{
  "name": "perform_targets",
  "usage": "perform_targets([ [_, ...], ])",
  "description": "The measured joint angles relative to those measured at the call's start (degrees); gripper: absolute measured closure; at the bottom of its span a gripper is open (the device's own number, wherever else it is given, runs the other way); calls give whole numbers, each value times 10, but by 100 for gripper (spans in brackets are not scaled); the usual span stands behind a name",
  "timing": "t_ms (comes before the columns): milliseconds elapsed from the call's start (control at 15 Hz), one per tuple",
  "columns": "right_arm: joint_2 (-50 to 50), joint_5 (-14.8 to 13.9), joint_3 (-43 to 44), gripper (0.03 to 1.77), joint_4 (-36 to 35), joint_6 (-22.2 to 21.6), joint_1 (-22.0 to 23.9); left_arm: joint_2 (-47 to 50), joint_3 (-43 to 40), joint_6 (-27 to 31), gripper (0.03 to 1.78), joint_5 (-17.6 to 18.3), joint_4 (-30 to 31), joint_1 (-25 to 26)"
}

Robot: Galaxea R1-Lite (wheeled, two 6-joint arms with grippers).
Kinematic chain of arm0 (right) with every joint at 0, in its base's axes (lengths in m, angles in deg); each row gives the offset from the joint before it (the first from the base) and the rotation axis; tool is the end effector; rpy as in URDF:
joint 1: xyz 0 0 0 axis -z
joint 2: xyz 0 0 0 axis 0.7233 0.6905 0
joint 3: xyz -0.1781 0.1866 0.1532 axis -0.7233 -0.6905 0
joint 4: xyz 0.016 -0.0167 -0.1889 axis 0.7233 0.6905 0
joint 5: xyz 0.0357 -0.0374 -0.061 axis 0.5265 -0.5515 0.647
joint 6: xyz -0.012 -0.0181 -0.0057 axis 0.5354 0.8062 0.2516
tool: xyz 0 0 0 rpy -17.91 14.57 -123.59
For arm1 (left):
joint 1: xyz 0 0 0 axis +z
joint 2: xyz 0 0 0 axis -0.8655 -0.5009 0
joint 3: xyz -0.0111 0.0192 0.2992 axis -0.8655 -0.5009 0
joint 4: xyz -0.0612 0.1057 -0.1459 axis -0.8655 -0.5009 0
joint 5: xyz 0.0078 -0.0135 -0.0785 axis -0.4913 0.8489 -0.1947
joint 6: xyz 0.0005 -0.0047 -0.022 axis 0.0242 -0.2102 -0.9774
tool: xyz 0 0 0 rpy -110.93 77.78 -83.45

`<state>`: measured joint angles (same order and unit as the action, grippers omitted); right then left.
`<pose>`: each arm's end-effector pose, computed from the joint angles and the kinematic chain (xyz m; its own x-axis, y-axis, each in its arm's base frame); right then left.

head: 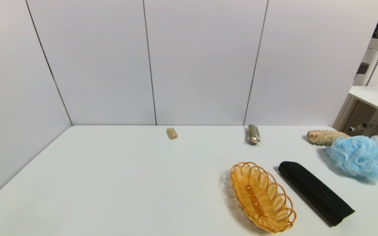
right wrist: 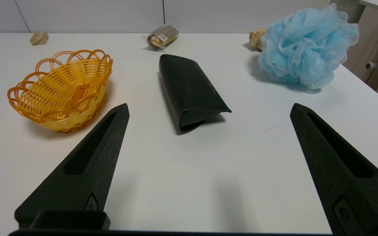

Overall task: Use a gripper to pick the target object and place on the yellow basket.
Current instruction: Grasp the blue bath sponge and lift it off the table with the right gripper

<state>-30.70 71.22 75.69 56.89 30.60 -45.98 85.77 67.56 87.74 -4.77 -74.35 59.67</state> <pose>-0.0229 0.0004 0.0751 1.0000 0.0023 -0.0032 -0.0024 1.0000 -0.0080 -0.0229 0.0000 0.0758 1.0000 -0.0060 0.0036 0.0060 1.0000 -0.0027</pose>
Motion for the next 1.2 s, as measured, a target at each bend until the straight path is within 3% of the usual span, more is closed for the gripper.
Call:
perform_targets([
  [533, 43, -3, 16, 11, 5, -1, 0, 0, 0, 0, 12, 0, 0, 0],
  [800, 213, -24, 116, 11, 42, -11, 7, 0, 0, 0, 12, 0, 0, 0],
  [1000, 386, -52, 233, 11, 90, -21, 19, 0, 0, 0, 12, 0, 0, 0],
  [1200, 572, -62, 359, 11, 113, -23, 54, 0, 0, 0, 12, 0, 0, 0],
])
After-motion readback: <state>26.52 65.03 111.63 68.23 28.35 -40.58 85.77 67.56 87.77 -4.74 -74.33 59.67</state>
